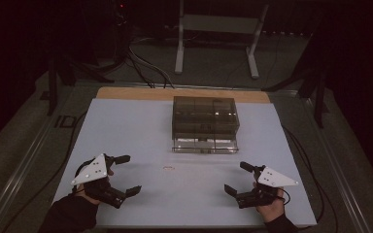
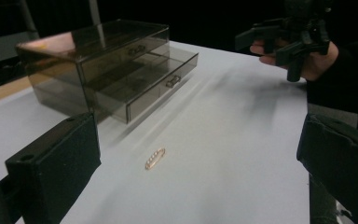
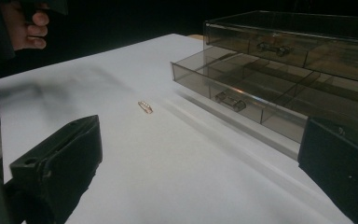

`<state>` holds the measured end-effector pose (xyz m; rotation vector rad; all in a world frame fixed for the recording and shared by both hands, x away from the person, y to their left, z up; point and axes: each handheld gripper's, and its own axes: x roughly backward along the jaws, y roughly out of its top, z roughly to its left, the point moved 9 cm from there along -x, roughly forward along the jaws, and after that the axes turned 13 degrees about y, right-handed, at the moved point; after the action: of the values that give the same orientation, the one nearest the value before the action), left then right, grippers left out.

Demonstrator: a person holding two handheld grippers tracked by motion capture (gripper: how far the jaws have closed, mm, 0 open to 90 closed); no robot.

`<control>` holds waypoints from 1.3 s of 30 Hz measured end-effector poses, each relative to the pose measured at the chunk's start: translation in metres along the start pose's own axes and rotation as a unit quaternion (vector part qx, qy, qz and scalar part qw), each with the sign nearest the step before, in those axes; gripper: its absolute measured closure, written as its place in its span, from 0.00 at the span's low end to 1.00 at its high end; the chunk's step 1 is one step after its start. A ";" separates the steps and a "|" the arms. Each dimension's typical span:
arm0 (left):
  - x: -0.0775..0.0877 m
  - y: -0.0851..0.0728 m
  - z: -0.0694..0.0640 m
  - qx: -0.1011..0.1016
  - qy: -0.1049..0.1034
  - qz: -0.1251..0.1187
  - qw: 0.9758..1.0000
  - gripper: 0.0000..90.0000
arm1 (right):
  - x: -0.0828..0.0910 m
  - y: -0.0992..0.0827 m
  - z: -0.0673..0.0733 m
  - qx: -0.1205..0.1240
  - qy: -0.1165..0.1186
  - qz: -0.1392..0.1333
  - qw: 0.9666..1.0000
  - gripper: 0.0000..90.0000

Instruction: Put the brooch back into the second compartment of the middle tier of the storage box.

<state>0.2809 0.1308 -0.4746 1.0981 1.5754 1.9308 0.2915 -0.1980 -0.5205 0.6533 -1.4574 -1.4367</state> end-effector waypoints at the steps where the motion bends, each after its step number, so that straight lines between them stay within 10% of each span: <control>1: -0.001 0.002 0.001 -0.002 0.000 0.002 1.000 0.00 | 0.000 0.000 0.000 -0.002 0.000 -0.001 1.000 0.00; 11: -0.021 0.021 0.016 0.000 -0.004 -0.008 1.000 0.00 | 0.001 0.002 0.001 0.001 0.002 -0.005 1.000 0.00; 39: -0.083 0.000 0.023 -0.005 -0.013 0.030 0.999 0.00 | -0.001 0.001 0.002 -0.004 0.013 -0.005 1.000 0.00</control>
<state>0.3486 0.0847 -0.4996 1.1740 1.5343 1.9522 0.2906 -0.1960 -0.5192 0.6715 -1.4293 -1.4361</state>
